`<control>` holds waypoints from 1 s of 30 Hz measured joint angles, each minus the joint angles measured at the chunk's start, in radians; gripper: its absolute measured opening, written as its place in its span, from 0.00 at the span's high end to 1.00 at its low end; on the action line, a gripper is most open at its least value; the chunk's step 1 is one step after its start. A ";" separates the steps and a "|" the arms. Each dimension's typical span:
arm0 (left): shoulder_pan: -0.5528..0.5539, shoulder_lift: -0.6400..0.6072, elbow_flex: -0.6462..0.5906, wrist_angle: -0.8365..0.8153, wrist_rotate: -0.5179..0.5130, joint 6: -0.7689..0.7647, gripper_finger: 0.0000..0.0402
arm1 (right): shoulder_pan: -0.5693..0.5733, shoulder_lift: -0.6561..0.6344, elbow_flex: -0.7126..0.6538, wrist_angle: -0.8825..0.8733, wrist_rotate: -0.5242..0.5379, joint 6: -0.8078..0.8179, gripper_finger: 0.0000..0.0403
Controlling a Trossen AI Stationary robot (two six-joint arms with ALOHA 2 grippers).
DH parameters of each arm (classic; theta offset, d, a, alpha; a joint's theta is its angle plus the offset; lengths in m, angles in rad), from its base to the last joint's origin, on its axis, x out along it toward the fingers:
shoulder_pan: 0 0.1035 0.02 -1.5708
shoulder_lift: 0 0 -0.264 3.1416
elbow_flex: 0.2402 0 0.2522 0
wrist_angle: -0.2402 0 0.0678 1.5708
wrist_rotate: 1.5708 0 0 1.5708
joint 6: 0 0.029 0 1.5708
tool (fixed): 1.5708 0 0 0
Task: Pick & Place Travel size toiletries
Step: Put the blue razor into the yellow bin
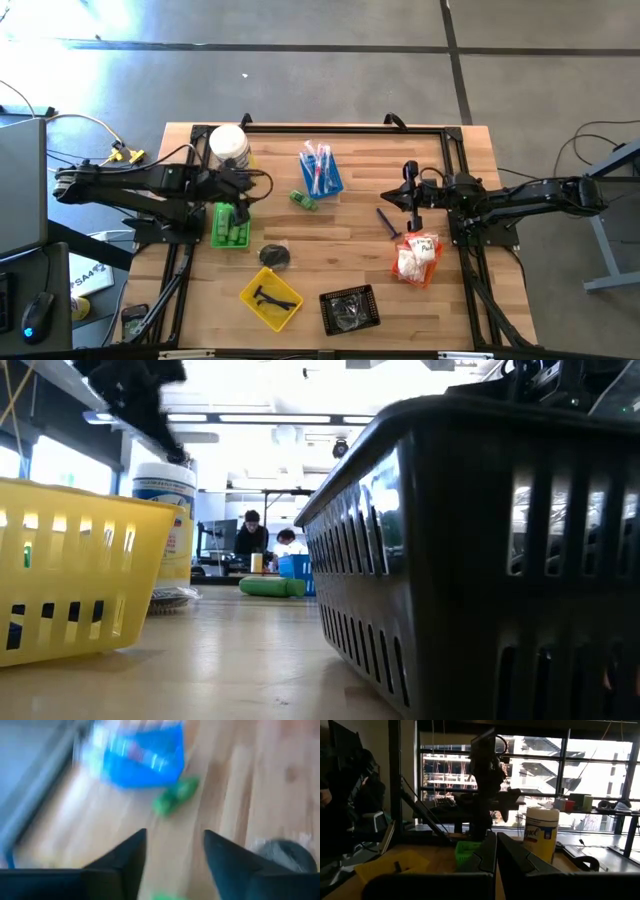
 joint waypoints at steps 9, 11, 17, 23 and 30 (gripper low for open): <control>0.002 -0.007 -0.007 0.322 0.082 0.336 0.97 | -0.027 -0.001 0.000 -0.006 0.049 0.071 0.99; 0.002 -0.054 -0.025 0.319 0.083 0.363 0.97 | -0.044 -0.023 0.000 -0.040 0.055 0.086 0.99; 0.002 -0.300 -0.155 0.438 0.214 0.461 1.00 | -0.099 -0.120 0.000 -0.129 -0.058 0.066 0.99; 0.002 -0.379 -0.250 0.470 0.198 0.471 1.00 | -0.271 -0.188 0.000 -0.148 -0.258 0.173 0.99; 0.059 -0.424 -0.439 0.678 0.234 0.469 1.00 | -0.369 -0.204 -0.001 -0.167 -0.399 0.249 0.99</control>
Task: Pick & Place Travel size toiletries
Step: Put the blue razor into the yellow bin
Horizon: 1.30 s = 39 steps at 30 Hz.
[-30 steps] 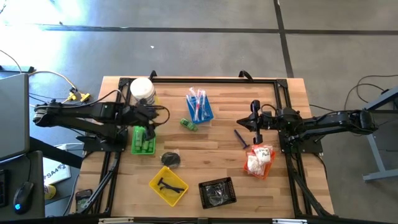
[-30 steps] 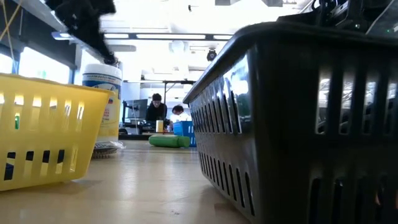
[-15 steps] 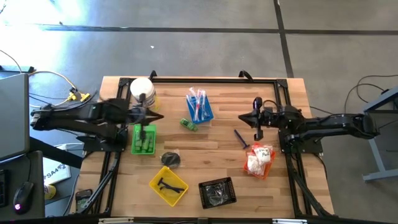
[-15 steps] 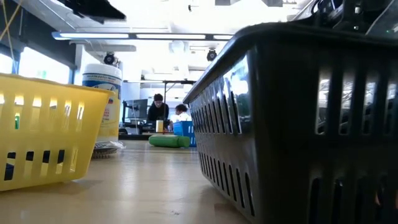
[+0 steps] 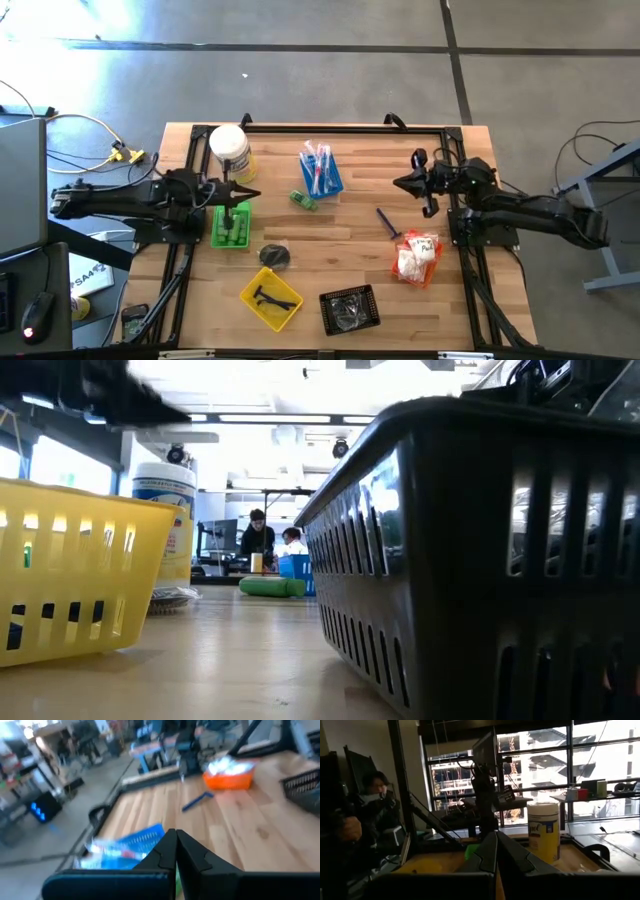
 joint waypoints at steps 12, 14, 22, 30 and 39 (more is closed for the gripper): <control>0.204 -0.205 -0.040 -0.110 0.139 -0.133 1.00 | 0.013 -0.090 -0.126 0.032 0.128 0.000 0.99; 0.214 -0.242 -0.065 -0.079 0.160 -0.145 1.00 | 0.020 -0.114 -0.145 0.034 0.143 -0.001 0.99; 0.213 -0.292 -0.171 -0.037 0.159 -0.147 1.00 | 0.022 -0.139 -0.145 -0.011 0.163 -0.012 0.99; 0.213 -0.292 -0.231 -0.034 0.155 -0.134 1.00 | 0.022 -0.138 -0.146 -0.075 0.160 -0.037 0.99; 0.213 -0.292 -0.264 -0.036 0.152 -0.123 1.00 | 0.022 -0.139 -0.147 -0.083 0.166 -0.030 0.99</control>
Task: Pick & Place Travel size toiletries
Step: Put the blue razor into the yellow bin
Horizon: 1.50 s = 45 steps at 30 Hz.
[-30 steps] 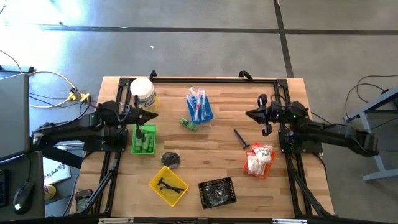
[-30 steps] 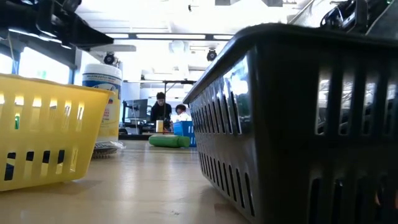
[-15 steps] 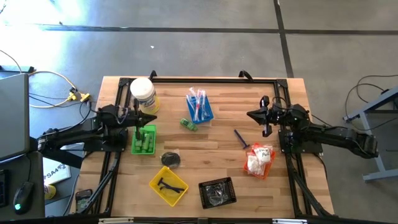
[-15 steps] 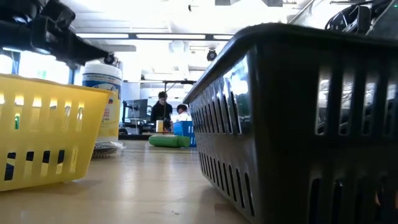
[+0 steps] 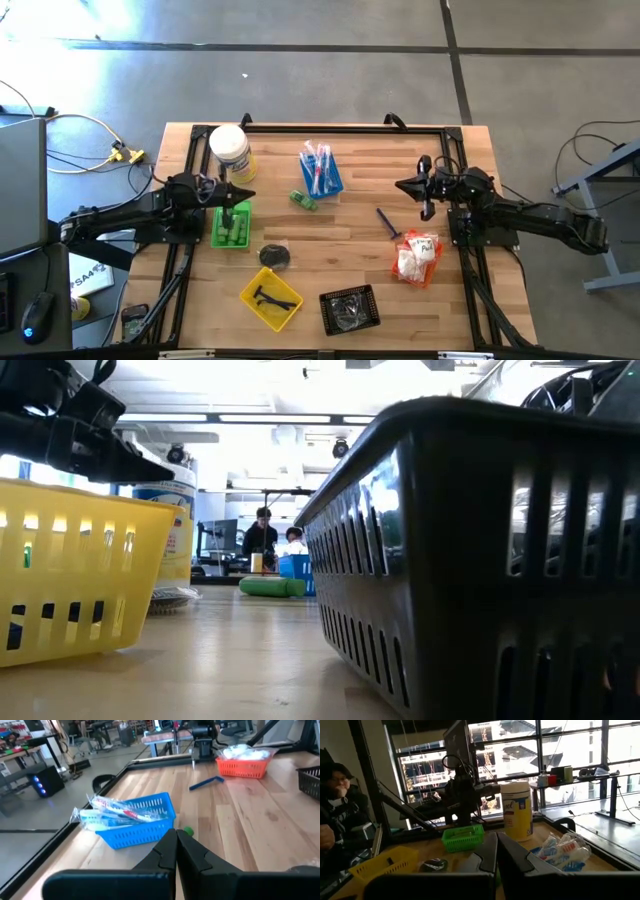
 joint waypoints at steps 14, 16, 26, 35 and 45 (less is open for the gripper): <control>0.000 0.000 0.000 0.006 -0.038 0.021 1.00 | 0.196 0.312 0.419 -0.899 0.456 0.052 0.99; 0.000 0.000 0.000 0.009 -0.043 0.021 1.00 | 0.223 0.380 0.466 -0.965 0.467 0.099 0.99; 0.000 0.000 0.000 0.018 -0.061 0.032 1.00 | 0.289 0.638 0.581 -1.092 0.360 0.250 0.75; -0.002 0.000 0.001 0.026 -0.060 0.032 1.00 | 0.292 0.852 0.625 -1.104 0.341 0.309 0.42; -0.002 0.000 0.001 0.026 -0.060 0.032 1.00 | 0.293 0.951 0.643 -1.106 0.340 0.253 0.44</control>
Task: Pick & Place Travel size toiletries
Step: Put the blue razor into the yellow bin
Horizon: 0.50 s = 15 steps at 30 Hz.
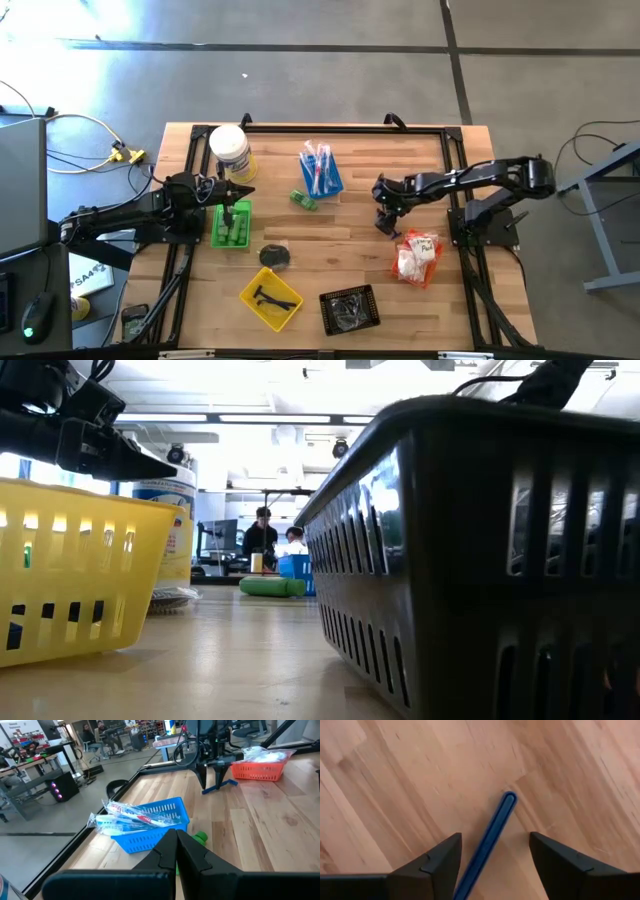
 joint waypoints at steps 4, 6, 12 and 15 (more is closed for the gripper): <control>0.000 0.000 0.000 0.000 0.000 0.000 1.00 | 0.014 0.024 0.001 0.016 0.014 -0.044 0.52; 0.000 0.000 0.000 0.000 0.001 0.000 1.00 | 0.022 0.033 0.002 0.028 0.024 -0.051 0.58; 0.000 0.000 0.000 0.001 0.003 -0.003 1.00 | 0.027 0.042 0.002 0.051 0.052 -0.051 0.79; 0.000 0.000 0.000 0.002 0.003 -0.003 1.00 | 0.027 0.043 0.001 0.072 0.057 -0.069 0.89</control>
